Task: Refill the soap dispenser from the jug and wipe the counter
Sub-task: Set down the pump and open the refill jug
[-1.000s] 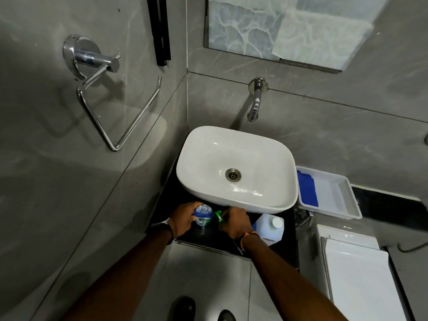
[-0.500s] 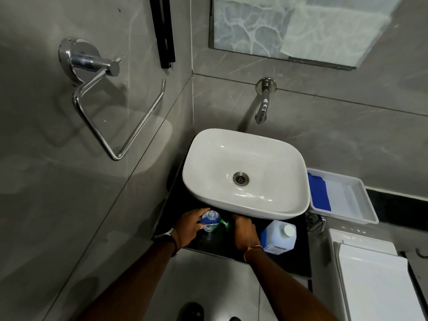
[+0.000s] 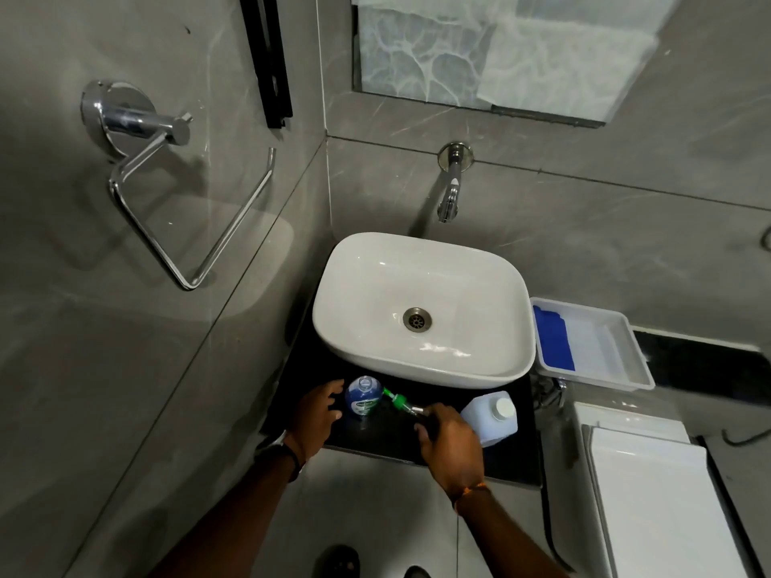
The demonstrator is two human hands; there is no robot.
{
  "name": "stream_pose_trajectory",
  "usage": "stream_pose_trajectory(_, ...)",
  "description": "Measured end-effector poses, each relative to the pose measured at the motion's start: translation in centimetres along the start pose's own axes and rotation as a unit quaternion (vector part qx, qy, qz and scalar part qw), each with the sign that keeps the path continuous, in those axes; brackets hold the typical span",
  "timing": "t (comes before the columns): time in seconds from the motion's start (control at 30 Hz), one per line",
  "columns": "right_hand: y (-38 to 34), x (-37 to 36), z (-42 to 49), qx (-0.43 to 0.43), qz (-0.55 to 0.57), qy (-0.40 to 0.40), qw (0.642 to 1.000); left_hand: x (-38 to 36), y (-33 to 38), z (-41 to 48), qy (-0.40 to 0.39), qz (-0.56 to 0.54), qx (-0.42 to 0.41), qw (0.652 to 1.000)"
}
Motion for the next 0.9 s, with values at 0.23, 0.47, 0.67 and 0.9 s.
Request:
stream_pose_trajectory(0.23,4.8,0.2,-5.7,-0.049,0.017,-0.031,0.998,-2.2,-4.3,-6.1,0.07,0.036,0.042,0.996)
stream_pose_trajectory(0.47,14.4,6.2,-5.3,-0.193,0.116,0.046,0.973,-10.8,1.0,-6.9,-0.071,0.134,-0.119,0.981)
stream_pose_trajectory(0.67,11.2,9.2,1.5,-0.026,0.246,-0.109,0.963,-13.5,13.2,-1.2,-0.046,0.012,-0.228,0.972)
stream_pose_trajectory(0.9,9.1,9.4,2.5,0.045,0.235,-0.133,0.962,-15.2,18.2,1.0,-0.12,0.065,-0.31,0.941)
Point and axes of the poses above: each hand's wrist, its own z-axis towards the middle knuckle, its own x-axis out of the back of the hand, y = z × x, the point moved 7 cm from there along z, towards the middle knuckle, and after that the axes turned 5 degrees about -x, right-handed, at the moved point
